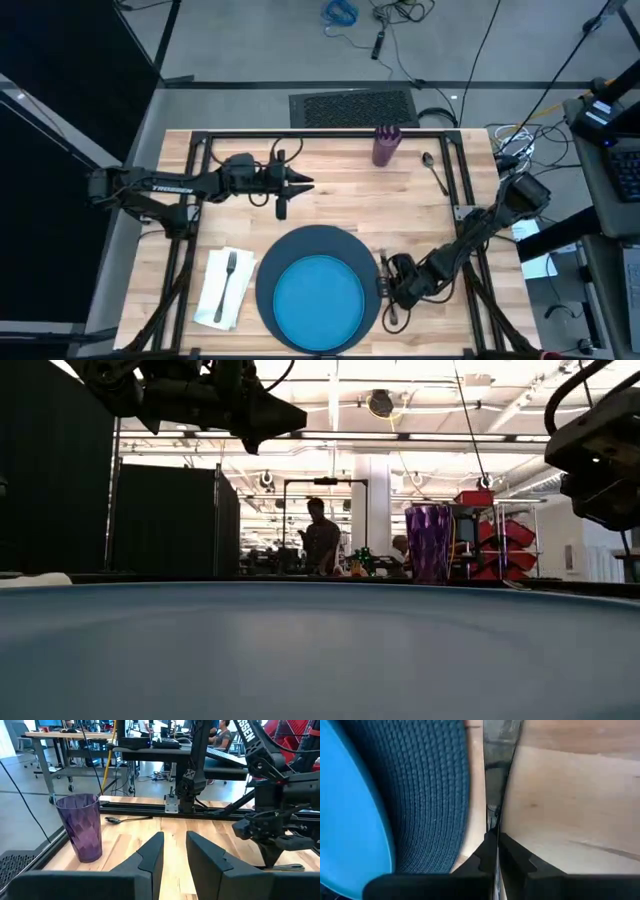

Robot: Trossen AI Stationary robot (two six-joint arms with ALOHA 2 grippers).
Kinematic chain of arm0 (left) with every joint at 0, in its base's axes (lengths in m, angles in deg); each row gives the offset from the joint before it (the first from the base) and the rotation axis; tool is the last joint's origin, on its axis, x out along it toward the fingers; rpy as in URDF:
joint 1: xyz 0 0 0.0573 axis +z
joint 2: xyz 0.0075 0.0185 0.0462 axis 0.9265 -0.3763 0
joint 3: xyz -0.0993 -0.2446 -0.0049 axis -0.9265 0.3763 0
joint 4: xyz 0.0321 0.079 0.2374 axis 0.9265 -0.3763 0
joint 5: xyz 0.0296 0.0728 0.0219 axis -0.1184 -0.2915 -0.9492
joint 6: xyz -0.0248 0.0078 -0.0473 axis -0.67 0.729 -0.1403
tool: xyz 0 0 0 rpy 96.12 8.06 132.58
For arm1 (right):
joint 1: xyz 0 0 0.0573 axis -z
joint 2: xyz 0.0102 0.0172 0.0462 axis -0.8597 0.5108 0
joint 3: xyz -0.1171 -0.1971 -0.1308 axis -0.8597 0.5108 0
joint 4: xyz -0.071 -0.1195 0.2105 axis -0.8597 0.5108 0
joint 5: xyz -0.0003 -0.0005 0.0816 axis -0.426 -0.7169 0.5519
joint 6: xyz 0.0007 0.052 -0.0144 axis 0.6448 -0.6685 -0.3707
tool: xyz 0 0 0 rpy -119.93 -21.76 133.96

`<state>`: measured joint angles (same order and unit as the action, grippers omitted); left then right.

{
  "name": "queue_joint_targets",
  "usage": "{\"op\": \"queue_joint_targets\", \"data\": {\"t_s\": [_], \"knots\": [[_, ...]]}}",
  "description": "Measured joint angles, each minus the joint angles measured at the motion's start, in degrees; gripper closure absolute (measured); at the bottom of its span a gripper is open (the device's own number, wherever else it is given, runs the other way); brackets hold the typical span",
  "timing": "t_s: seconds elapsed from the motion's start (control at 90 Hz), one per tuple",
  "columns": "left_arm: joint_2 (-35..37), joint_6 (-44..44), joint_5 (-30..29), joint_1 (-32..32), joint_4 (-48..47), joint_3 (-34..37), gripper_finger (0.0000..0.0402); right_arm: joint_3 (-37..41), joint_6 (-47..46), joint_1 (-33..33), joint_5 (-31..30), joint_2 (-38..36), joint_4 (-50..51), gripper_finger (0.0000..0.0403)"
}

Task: Set table place
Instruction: Move the table knife beside the placemat

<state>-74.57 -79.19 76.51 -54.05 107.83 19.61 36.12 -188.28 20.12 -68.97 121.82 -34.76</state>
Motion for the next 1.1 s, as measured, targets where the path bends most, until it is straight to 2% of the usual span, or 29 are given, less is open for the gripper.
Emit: {"op": "queue_joint_targets", "data": {"t_s": [0.633, 1.1], "knots": [[0.0, 0.0, 0.11, 0.0, -0.78, 0.0, 0.0333, -0.12, 3.94, 0.04, -0.2, -0.09, 0.33, 0.04], [0.0, 0.0, 0.37, 0.0, -1.13, 0.0, 0.0333, -0.71, 5.95, 0.53, 0.12, -0.13, 2.52, 0.0303]]}}
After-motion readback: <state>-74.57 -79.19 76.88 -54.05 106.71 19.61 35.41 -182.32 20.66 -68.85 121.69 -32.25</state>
